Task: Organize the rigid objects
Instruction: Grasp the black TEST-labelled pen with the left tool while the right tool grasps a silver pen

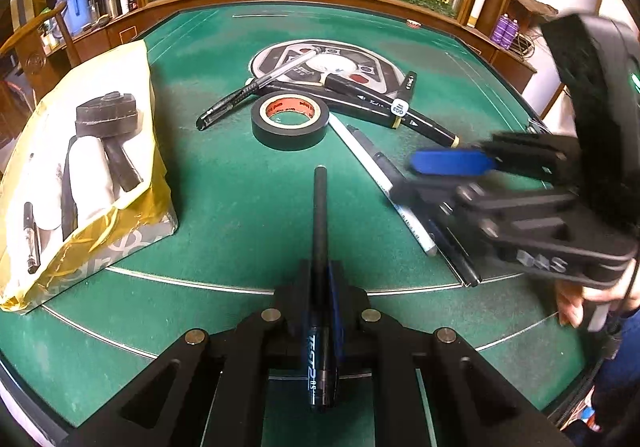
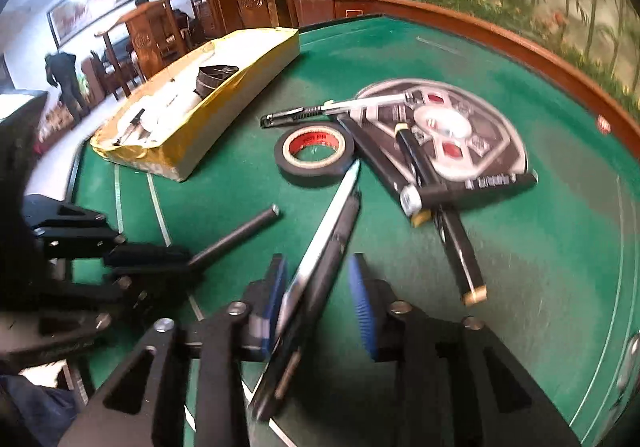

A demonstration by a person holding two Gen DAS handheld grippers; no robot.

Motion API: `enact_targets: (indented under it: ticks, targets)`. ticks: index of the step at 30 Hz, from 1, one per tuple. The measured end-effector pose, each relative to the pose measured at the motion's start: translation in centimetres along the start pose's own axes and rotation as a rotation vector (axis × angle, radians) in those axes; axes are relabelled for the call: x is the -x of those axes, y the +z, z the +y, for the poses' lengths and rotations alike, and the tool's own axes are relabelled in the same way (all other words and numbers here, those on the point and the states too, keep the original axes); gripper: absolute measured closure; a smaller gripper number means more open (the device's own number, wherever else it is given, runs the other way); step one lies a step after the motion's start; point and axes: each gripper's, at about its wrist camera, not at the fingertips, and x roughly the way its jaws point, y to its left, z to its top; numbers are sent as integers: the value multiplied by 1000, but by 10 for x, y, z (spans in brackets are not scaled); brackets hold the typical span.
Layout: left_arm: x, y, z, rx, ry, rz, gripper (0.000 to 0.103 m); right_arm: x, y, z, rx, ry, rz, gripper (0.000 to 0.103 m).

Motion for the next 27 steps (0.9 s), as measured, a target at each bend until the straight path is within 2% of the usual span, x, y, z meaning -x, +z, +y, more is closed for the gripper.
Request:
enact_targets:
  ticks: [1,5,9,13,18,19,20,21,22,23,24,27]
  targets:
    - [-1,1,0,10,2,0,94,3,-4,-3,-21,16,-4,61]
    - [-1,1,-2,9,21,-2,94,2,-4,-12,-83,11,24,61]
    - [-2,2,-1,8,21,-8,94,0,-6,-16,-117,12,39,69]
    - [-5,5,-2,-2,36,-16,94,-1,-8,-6,-77,-27,34,69]
    - [-9,11,-5,-15,70,-16,93,-6,-10,20,86,-180,12,69]
    - [-9,11,-6,-23,78,-17,93,-6,-10,20,88,-183,17,69]
    - [-9,9,-6,-30,81,-22,94,-6,-9,16,75,-167,26,69]
    - [-8,7,-5,-25,78,-30,95,-5,-10,11,64,-137,37,75]
    - [-6,5,-4,-19,71,-34,95,-4,-10,7,55,-119,45,90]
    - [-4,3,-1,-4,60,-37,95,-2,-11,3,43,-120,50,94]
    - [-3,2,2,16,53,-42,95,-1,-11,1,29,-125,47,94]
    - [2,-4,12,71,13,-59,96,5,-8,-6,-43,-28,27,94]
